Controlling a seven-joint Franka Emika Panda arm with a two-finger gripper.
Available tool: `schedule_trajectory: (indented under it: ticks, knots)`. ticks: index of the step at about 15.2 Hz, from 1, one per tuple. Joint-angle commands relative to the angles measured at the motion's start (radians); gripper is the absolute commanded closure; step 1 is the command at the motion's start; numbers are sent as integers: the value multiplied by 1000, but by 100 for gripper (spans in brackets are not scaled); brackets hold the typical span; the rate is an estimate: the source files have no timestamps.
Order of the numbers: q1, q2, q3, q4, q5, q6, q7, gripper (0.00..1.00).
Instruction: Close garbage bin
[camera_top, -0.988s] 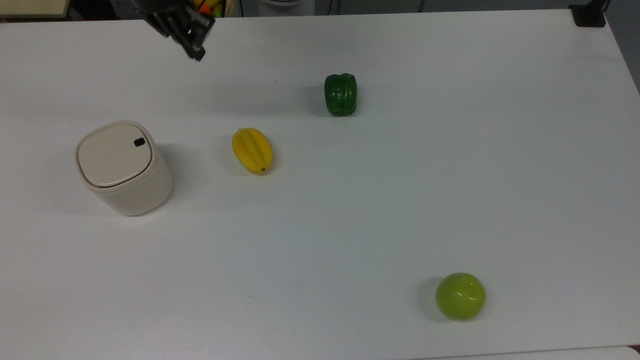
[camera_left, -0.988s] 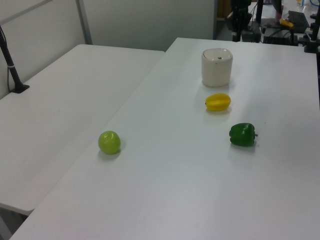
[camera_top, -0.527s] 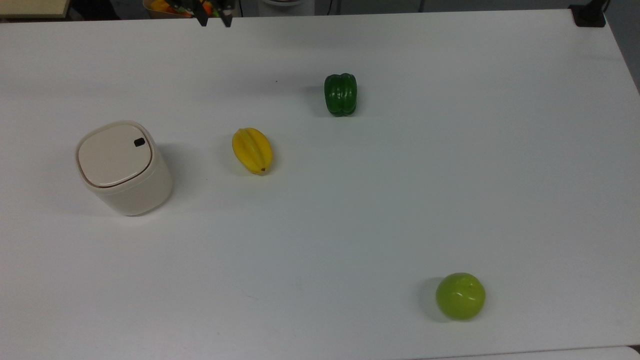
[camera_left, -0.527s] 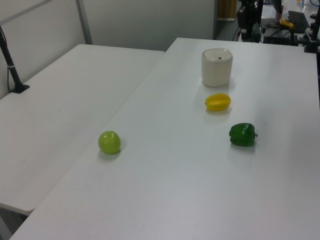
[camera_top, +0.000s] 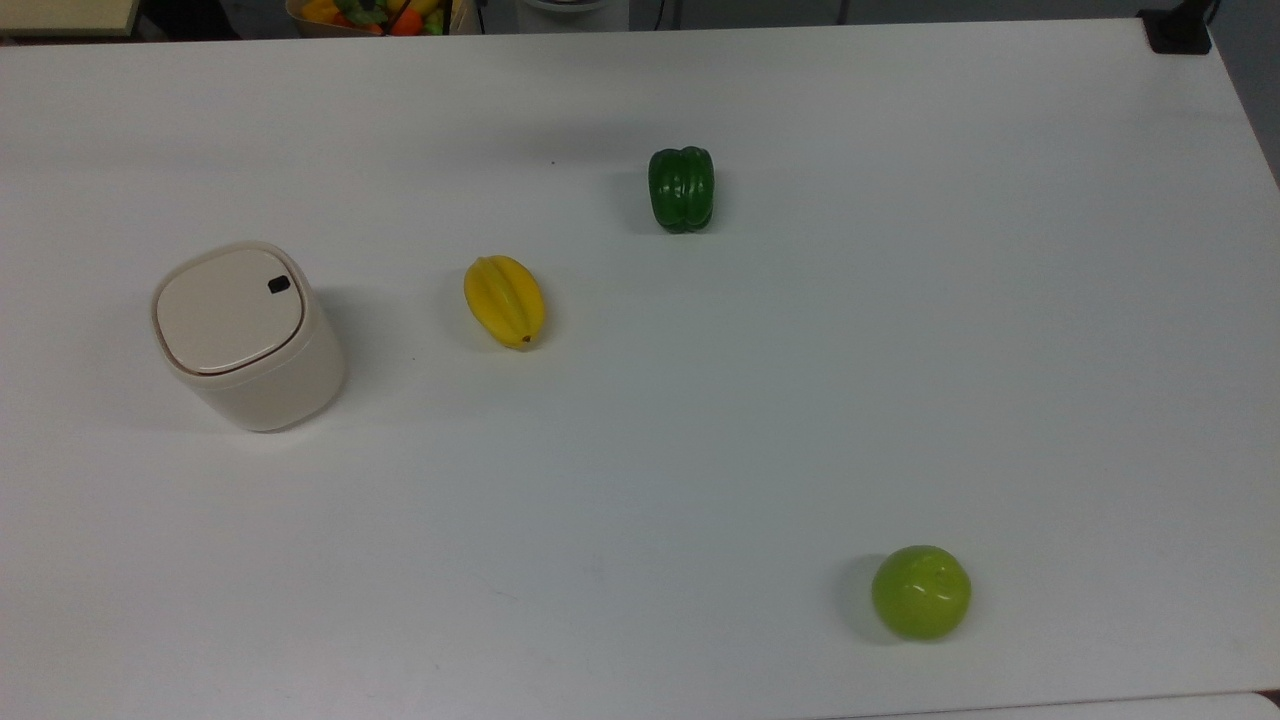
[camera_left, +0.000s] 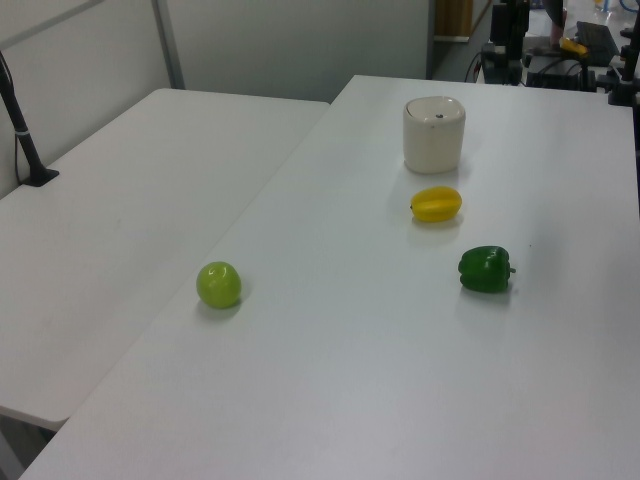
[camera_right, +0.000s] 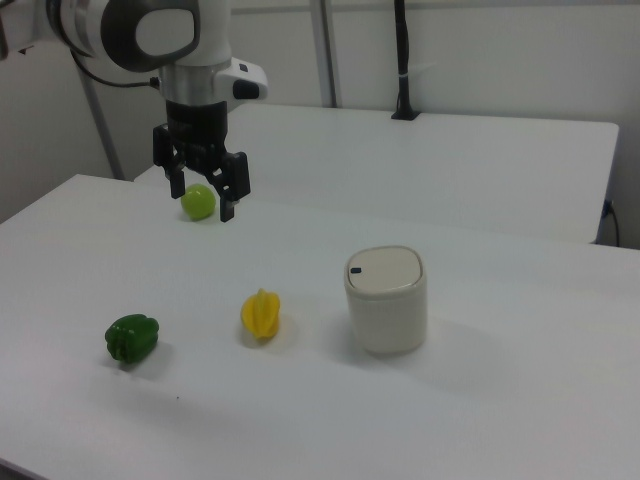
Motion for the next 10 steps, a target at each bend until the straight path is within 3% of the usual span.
schedule_trajectory:
  ticks: [1, 10]
  knots:
    - [-14, -45, -14, -30, -13, -9, -98, 0]
    - [-16, -46, -13, -15, -14, -38, -81, 0]
